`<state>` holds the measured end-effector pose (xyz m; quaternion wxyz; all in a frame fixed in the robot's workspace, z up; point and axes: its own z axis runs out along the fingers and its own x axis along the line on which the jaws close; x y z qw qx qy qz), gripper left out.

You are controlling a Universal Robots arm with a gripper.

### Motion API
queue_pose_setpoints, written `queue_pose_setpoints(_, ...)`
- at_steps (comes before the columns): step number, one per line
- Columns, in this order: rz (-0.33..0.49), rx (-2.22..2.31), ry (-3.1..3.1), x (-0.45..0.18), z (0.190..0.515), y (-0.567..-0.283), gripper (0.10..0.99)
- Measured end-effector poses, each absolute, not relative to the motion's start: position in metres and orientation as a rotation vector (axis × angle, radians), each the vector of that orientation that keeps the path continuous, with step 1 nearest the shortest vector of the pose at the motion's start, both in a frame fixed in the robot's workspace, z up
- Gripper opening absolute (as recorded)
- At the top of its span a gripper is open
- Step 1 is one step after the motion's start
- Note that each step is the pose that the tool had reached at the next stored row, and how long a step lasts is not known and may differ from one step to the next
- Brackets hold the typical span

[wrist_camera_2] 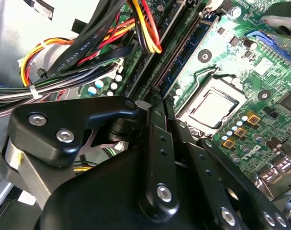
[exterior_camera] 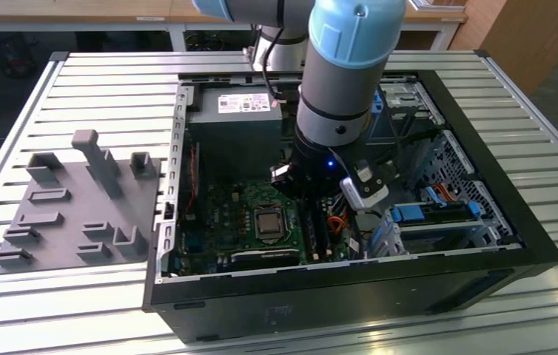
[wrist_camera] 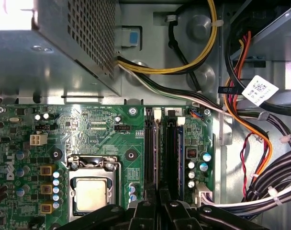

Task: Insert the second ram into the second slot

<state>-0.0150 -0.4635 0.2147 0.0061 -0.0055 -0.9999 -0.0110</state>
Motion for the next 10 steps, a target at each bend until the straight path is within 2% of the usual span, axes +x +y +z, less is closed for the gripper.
queue_pose_setpoints(10,-0.035,-0.021,-3.129,-0.0151,0.2169,-0.4651,0.137)
